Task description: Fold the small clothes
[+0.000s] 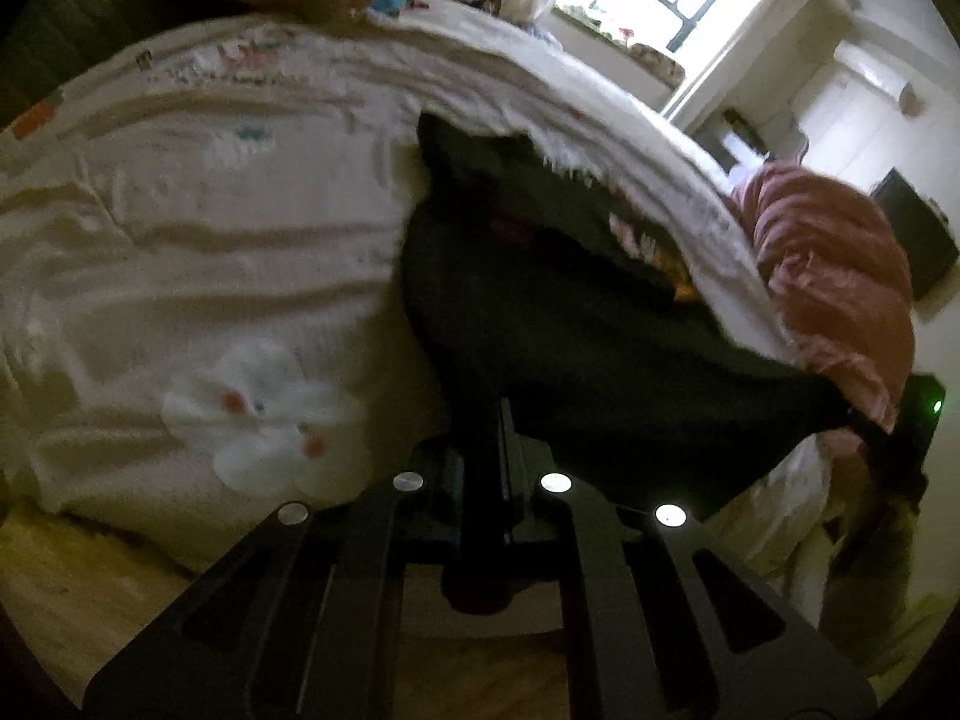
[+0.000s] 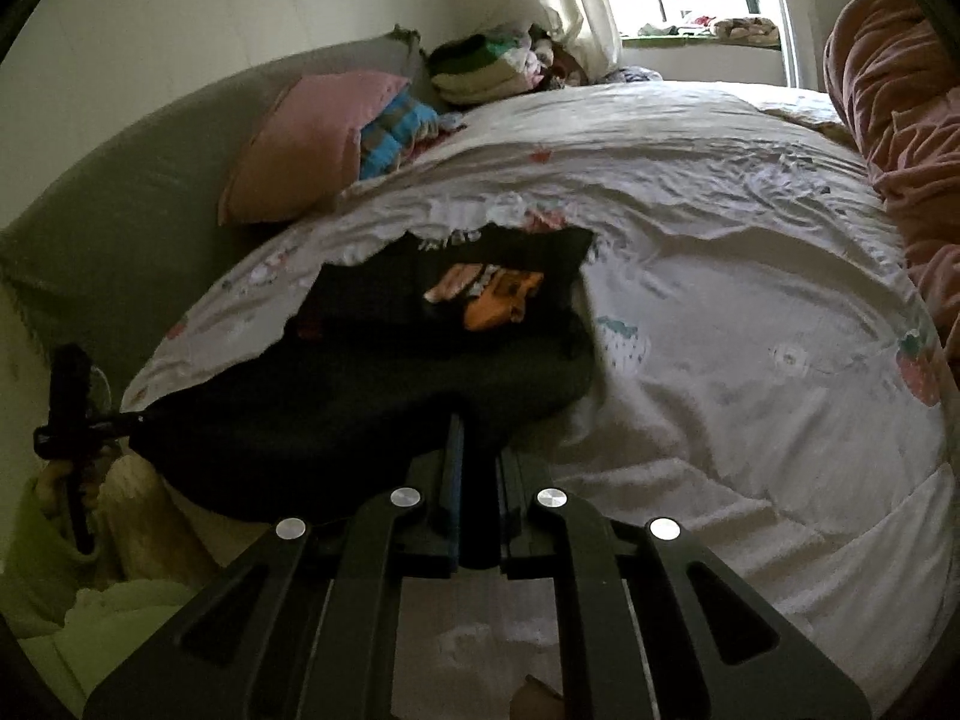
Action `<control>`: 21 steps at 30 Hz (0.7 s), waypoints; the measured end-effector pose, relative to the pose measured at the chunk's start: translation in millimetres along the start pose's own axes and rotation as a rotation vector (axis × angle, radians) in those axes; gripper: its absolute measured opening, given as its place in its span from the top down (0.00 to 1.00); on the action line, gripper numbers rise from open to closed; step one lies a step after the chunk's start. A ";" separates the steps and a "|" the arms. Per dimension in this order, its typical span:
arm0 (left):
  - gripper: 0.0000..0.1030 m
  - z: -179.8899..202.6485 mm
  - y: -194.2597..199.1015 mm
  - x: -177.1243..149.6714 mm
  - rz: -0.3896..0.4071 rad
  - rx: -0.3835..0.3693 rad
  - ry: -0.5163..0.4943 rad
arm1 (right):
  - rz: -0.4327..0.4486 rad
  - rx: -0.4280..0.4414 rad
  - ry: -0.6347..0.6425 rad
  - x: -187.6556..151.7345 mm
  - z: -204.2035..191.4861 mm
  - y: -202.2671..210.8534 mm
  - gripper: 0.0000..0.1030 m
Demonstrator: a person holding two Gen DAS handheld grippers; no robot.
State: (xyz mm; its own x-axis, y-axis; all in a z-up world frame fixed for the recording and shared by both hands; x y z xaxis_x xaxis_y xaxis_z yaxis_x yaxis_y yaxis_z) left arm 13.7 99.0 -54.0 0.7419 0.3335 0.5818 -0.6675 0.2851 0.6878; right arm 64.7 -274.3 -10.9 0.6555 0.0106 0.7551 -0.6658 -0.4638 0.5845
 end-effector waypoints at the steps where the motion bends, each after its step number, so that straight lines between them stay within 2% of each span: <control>1: 0.98 0.4 3.2 6.1 0.014 0.000 0.003 | 0.008 0.000 -0.003 2.0 1.1 1.9 0.93; 8: 0.98 8.6 13.5 34.2 0.068 -0.009 0.016 | 0.047 -0.002 -0.012 13.8 2.4 6.2 0.93; 21: 0.98 29.3 18.5 79.3 0.148 0.074 -0.054 | 0.120 -0.027 0.000 59.5 4.3 4.2 0.93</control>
State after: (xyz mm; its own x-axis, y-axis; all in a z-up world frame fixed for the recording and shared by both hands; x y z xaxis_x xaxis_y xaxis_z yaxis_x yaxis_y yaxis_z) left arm 62.1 104.4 17.6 0.6391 0.3180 0.7003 -0.7650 0.1684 0.6217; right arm 102.4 -279.5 35.2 0.5704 -0.0433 0.8202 -0.7487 -0.4381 0.4975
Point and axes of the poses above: each gripper's, at about its wrist camera, not at the fingertips, and y roughly against the way its jaws point, z to its right, x to its top, the point moved 8 cm from there along -y, roughly the way its jaws point, and after that the axes turned 3 degrees about z, right-handed, at the moved point
